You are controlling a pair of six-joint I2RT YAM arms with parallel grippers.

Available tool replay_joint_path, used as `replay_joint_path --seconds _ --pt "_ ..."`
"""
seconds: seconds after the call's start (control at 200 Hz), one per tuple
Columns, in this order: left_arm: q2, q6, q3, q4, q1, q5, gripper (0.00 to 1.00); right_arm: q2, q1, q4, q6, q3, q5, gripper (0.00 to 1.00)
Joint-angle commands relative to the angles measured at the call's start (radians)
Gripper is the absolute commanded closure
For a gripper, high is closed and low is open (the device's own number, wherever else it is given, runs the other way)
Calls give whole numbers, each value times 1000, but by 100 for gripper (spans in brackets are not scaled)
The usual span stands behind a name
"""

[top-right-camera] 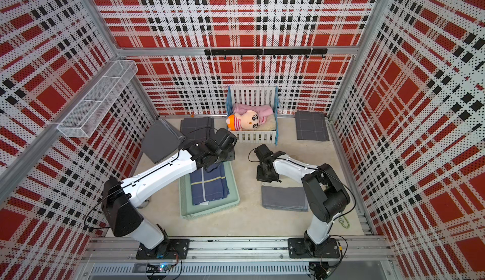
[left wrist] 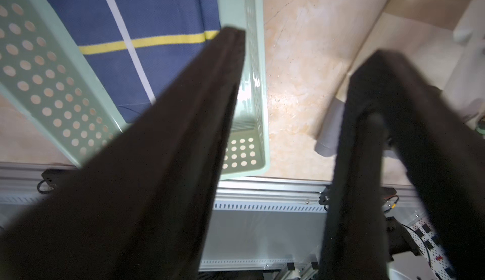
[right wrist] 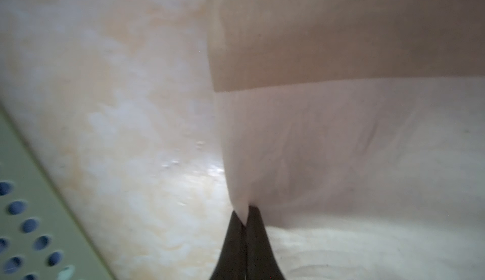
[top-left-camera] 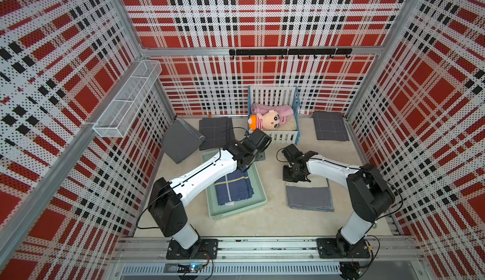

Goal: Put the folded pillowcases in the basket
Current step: Move the pillowcase to the center of the board.

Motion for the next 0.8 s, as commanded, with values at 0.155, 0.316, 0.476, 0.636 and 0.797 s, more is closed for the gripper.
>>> replay_joint_path --seconds 0.155,0.316,0.476,0.636,0.797 --pt "137 10 84 71 27 43 54 57 12 8 21 138 -47 56" --pt "250 12 179 89 20 79 53 -65 -6 -35 11 85 -13 38" --pt "378 5 283 101 8 143 53 -223 -130 -89 24 -71 26 34" --pt "498 -1 351 112 -6 204 53 -349 -247 -91 6 -196 29 26" --pt "598 -26 384 137 -10 249 52 -366 -294 -84 -9 -243 49 25"
